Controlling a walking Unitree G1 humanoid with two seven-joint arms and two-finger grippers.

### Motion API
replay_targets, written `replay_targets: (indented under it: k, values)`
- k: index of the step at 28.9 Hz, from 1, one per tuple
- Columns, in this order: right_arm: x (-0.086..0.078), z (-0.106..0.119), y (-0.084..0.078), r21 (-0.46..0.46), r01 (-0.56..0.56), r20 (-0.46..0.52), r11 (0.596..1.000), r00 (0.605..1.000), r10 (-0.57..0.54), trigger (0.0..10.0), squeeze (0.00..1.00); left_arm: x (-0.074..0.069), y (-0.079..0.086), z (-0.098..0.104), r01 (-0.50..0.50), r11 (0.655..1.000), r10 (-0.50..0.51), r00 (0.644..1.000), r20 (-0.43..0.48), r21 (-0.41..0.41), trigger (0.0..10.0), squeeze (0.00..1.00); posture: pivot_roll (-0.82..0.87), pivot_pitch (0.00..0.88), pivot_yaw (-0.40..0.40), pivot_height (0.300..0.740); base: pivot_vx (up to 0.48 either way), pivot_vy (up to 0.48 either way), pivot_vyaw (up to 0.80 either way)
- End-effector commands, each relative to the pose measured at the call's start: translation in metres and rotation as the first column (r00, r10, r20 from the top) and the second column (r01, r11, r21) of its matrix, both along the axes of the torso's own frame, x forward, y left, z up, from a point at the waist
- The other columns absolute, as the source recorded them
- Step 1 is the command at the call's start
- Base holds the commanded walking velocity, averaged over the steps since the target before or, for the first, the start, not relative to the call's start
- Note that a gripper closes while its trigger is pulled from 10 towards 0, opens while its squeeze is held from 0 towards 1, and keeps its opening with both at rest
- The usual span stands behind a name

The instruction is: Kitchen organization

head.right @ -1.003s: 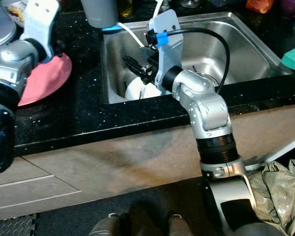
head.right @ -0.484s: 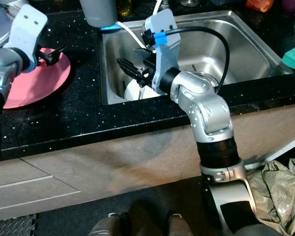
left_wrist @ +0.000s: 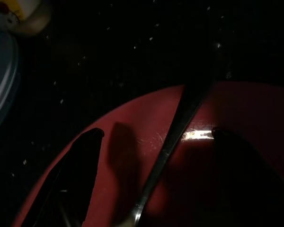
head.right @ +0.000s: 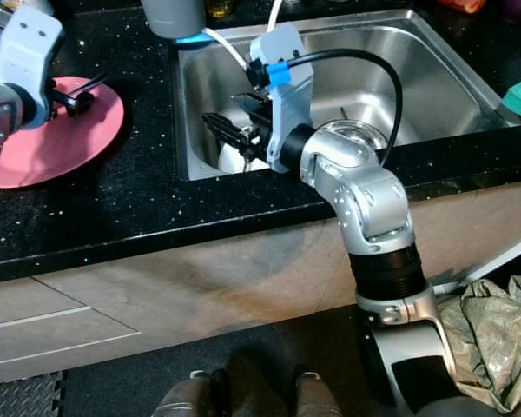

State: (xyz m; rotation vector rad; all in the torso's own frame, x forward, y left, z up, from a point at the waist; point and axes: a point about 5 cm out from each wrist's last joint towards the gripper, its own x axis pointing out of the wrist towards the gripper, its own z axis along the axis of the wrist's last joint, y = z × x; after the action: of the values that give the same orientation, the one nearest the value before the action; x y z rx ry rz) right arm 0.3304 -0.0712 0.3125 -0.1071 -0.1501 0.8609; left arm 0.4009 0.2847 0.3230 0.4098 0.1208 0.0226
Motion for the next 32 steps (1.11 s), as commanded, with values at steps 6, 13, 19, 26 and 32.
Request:
replay_targets:
  k: [6, 13, 19, 26, 32]
  values:
    - [-0.002, 0.008, 0.006, -0.021, -0.039, 0.03, 0.999, 0.999, 0.04, 10.0, 0.0, -0.006, 0.013, -0.012, -0.042, 0.995, 0.031, 0.993, -0.114, -0.096, 10.0, 0.0, 0.0, 0.311, 0.01, 0.74, 0.0, 0.0, 0.0]
    - [0.0, 0.011, 0.006, -0.024, -0.038, 0.041, 0.999, 0.998, 0.039, 10.0, 0.0, -0.006, 0.011, -0.008, -0.02, 0.993, 0.007, 0.994, -0.112, -0.115, 1.4, 0.0, 0.0, 0.313, 0.007, 0.74, 0.0, 0.0, 0.0]
    - [0.001, 0.012, 0.006, -0.026, -0.037, 0.045, 0.999, 0.998, 0.038, 10.0, 0.0, -0.006, 0.01, -0.008, -0.005, 0.991, -0.01, 0.993, -0.114, -0.132, 0.0, 0.0, 0.0, 0.309, 0.006, 0.74, 0.0, 0.0, 0.0]
    - [0.005, 0.013, 0.004, -0.03, -0.02, 0.051, 0.999, 0.998, 0.022, 10.0, 0.0, -0.005, 0.008, -0.001, -0.015, 0.989, 0.005, 0.997, -0.072, -0.144, 0.0, 0.0, 0.0, 0.302, 0.006, 0.74, 0.0, 0.0, 0.0]
    - [0.008, 0.014, 0.003, -0.026, -0.002, 0.057, 1.0, 0.998, 0.003, 10.0, 0.0, -0.003, 0.005, 0.007, -0.01, 0.987, 0.007, 1.0, -0.018, -0.161, 0.0, 0.0, 0.01, 0.295, 0.006, 0.74, 0.0, 0.0, 0.0]
